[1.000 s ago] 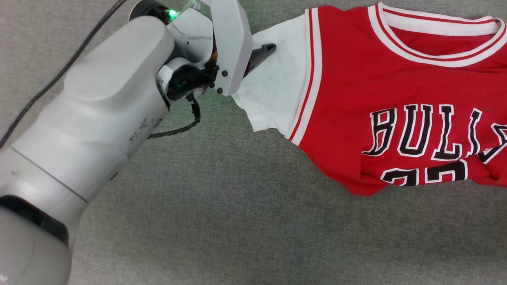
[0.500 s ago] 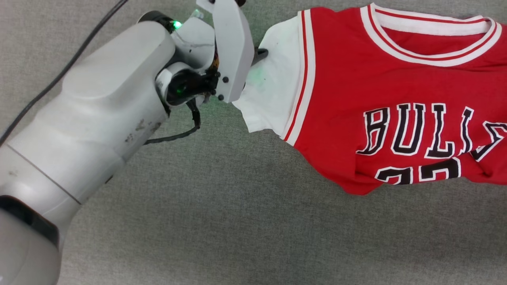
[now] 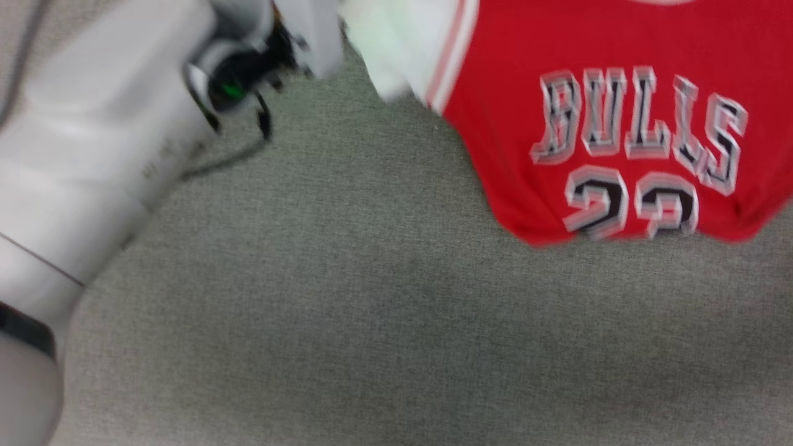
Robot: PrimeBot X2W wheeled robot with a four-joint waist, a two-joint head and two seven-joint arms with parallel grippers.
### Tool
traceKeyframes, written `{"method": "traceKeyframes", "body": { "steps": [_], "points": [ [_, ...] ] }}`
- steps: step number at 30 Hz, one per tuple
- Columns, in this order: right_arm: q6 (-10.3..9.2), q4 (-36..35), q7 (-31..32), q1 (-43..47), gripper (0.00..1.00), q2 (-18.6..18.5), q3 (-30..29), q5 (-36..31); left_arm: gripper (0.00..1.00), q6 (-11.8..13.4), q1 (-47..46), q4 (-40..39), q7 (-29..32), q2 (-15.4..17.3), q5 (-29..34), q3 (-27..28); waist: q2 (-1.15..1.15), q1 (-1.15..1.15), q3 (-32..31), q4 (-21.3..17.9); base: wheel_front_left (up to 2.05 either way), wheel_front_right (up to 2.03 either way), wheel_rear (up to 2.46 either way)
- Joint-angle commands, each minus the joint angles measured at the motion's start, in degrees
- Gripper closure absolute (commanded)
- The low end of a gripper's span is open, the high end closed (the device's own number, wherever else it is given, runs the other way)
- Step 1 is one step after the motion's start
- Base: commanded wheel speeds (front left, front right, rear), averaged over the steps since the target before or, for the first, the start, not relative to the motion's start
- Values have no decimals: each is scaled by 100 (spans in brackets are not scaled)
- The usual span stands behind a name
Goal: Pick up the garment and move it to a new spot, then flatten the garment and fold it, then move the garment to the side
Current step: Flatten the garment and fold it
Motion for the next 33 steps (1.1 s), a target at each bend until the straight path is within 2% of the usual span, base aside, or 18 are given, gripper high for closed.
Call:
{"method": "traceKeyframes", "body": {
  "steps": [1, 5, 10, 16, 23, 28, 33],
  "points": [
    [0, 52, -198, -256, 100, 120, -213, -113, 100, 3, -159, 217, -240, 36, 5, 115, 0, 0, 59, -50, 0, 0, 0],
    [-2, 237, -736, -905, 100, 467, -751, -435, 100, 6, -556, 920, -874, -64, -45, 433, 0, 0, 168, -150, 0, 0, 0],
    [-4, 350, -1491, -1930, 100, 872, -1294, -684, 100, 9, -1315, 1633, -1552, -36, -27, 815, 0, 0, 287, -354, 0, 0, 0],
    [-6, 479, -2058, -2841, 100, 1000, -1533, -986, 100, 10, -2046, 2020, -2011, -9, -59, 1164, 0, 0, 270, -425, 0, 0, 0],
    [-5, 684, -2290, -3214, 100, 979, -1008, -920, 100, 9, -1994, 1924, -2142, -94, -179, 1305, 0, 0, 58, -378, 0, 0, 0],
    [-4, 568, -2190, -2706, 100, 729, -412, -529, 100, 9, -1491, 1512, -2146, -26, -362, 1304, 0, 0, -11, -334, 0, 0, 0],
    [-4, 159, -2132, -1923, 100, 408, 70, 11, 100, 9, -678, 798, -2139, 256, -614, 1218, 0, 0, -133, -299, 0, 0, 0]
  ]
}}
